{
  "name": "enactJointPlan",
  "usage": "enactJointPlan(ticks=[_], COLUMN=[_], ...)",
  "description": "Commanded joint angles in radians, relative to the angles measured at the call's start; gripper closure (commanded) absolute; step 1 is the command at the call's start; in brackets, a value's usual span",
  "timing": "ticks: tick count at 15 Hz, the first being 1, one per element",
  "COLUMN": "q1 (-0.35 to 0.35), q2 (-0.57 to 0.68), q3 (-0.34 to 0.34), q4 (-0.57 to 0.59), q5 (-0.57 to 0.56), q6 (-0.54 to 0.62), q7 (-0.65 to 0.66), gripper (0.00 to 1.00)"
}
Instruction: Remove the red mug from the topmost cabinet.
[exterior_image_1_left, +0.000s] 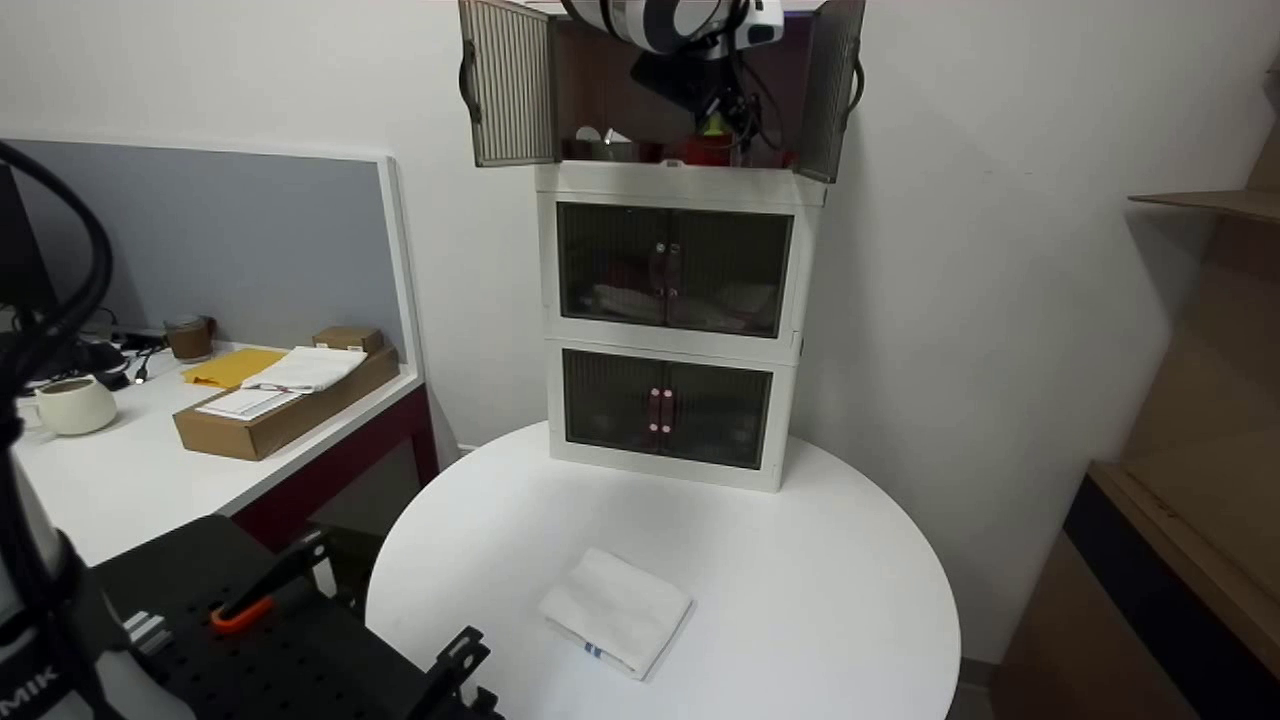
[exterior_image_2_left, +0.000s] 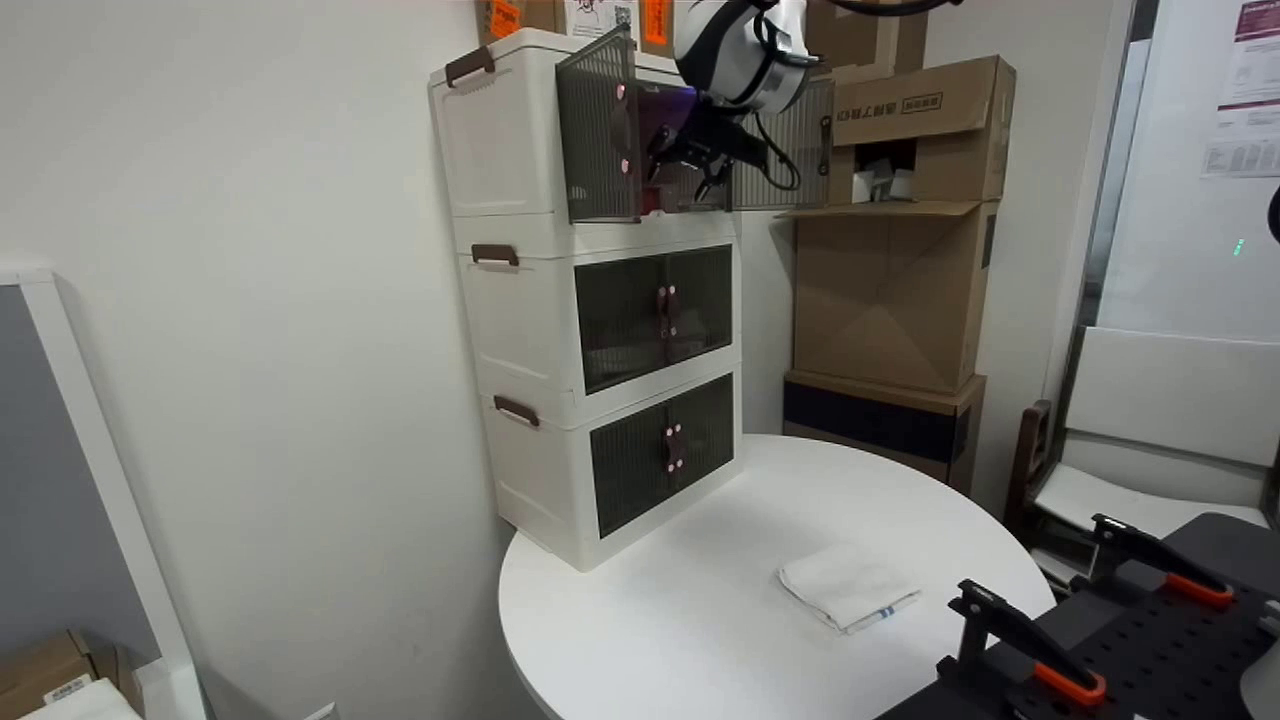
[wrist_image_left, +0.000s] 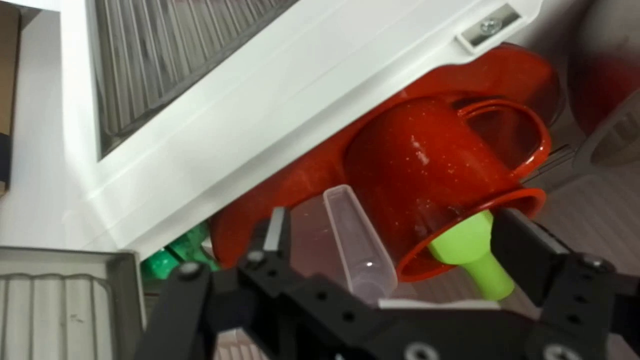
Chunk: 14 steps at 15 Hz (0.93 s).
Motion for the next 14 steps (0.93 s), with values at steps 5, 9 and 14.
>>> enactJointPlan(ticks=[5,9,14], q1=[0.012,0.024,0.033], q2=[0.086,0.114,0.14], q3=[0.002,0.006,0.007], q4=[0.104,0.15,0.191], q5=[-0.033,-0.038,-0.045], q6=[-0.005,0.003,-0.003], q7=[0.095,0.099,0.1], gripper=[0.09,0.39,0.66])
